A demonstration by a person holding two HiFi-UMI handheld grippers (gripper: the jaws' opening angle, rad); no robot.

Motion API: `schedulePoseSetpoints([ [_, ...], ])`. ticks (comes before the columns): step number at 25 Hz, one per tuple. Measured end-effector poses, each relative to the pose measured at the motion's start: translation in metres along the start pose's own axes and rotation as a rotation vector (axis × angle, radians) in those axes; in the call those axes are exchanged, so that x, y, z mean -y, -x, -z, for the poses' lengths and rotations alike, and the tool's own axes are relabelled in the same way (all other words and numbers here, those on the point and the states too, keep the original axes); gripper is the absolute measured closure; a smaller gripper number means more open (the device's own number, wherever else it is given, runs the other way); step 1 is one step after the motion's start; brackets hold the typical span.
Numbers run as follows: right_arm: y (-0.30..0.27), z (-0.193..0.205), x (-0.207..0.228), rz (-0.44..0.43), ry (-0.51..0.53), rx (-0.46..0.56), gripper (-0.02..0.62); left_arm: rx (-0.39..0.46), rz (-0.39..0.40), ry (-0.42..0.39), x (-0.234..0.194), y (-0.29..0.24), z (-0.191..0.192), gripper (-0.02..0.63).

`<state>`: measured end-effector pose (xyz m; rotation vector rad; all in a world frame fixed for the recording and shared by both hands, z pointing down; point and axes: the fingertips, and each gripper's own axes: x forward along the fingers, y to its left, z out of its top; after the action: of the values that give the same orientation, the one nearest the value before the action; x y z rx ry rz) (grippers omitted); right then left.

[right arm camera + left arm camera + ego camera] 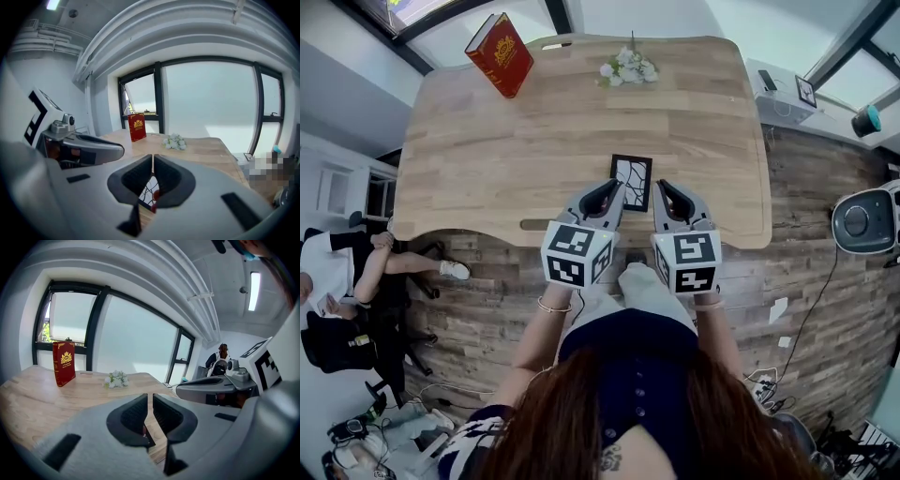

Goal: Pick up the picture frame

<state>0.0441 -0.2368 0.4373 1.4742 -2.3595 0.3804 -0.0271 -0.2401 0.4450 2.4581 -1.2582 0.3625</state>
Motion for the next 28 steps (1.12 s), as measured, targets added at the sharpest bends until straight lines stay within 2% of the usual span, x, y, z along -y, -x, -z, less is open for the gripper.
schedulePoseSetpoints([
  [16, -0.06, 0.049, 0.018, -0.027, -0.011, -0.158, 0.568, -0.134, -0.009, 0.045, -0.044, -0.049, 0.056, 0.572],
  [28, -0.096, 0.088, 0.025, -0.046, -0.06, -0.27, 0.566, -0.255, -0.007, 0.083, -0.071, -0.075, 0.095, 0.563],
])
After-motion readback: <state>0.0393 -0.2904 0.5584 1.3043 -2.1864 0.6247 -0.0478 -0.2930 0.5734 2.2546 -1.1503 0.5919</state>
